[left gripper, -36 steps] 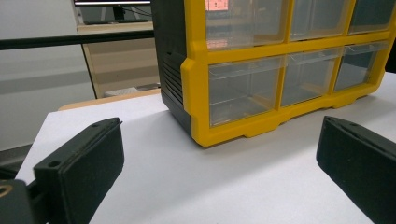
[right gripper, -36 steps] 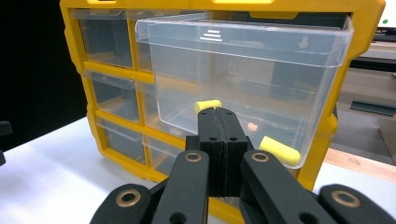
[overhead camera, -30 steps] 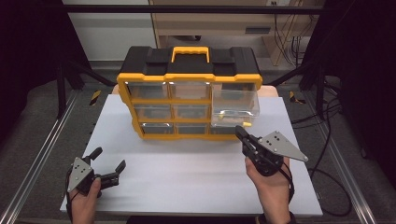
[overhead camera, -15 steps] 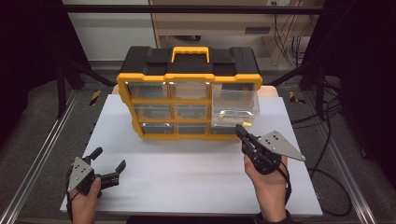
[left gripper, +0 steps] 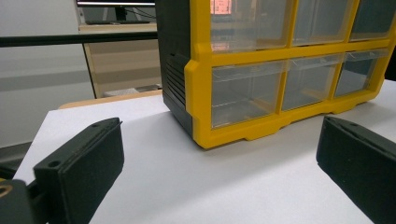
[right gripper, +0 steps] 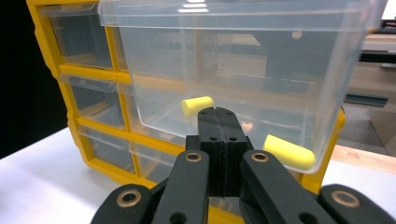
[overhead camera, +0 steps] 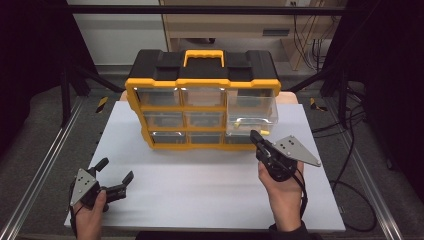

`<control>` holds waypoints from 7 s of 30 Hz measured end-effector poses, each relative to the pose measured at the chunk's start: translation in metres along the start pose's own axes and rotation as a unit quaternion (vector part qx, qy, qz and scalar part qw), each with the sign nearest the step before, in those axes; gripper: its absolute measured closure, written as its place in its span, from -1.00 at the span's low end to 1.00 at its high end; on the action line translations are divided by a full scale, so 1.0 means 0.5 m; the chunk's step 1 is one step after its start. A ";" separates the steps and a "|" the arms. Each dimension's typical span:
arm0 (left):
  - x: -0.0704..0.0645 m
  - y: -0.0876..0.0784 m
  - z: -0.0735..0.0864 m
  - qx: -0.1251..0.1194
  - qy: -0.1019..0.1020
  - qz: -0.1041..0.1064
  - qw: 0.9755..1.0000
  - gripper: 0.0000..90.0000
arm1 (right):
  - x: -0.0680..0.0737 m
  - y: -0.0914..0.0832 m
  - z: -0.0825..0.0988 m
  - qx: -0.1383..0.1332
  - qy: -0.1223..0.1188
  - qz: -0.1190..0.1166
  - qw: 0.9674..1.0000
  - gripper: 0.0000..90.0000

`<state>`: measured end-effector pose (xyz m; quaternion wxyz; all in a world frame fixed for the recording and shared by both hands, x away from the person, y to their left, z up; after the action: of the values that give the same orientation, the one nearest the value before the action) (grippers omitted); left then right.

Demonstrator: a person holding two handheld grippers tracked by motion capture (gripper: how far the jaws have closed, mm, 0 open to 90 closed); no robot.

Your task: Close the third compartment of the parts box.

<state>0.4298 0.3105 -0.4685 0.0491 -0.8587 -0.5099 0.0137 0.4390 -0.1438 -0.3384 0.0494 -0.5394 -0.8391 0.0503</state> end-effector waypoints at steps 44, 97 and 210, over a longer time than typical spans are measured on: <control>0.007 -0.008 0.001 0.002 -0.005 -0.006 1.000 -0.99 | 0.029 0.048 -0.043 -0.010 -0.038 -0.026 0.999 1.00; 0.004 -0.006 0.002 0.009 0.006 -0.002 1.000 -0.99 | -0.010 0.095 -0.071 0.031 -0.045 0.002 0.998 1.00; 0.004 -0.005 0.002 0.010 0.006 0.000 1.000 -0.99 | -0.045 0.161 -0.082 0.036 -0.008 0.033 0.999 1.00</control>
<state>0.4284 0.3134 -0.4692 0.0605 -0.8584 -0.5093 0.0138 0.5264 -0.1297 -0.3097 0.0607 -0.5641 -0.8189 0.0866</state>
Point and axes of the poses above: each handheld gripper's, and its own axes: y roughly forward along the jaws, z roughly out of its underside, x roughly to its left, the point moved 3 cm from there along y, roughly forward along the jaws, and after that the axes turned 1 degree about z, right-handed, at the moved point
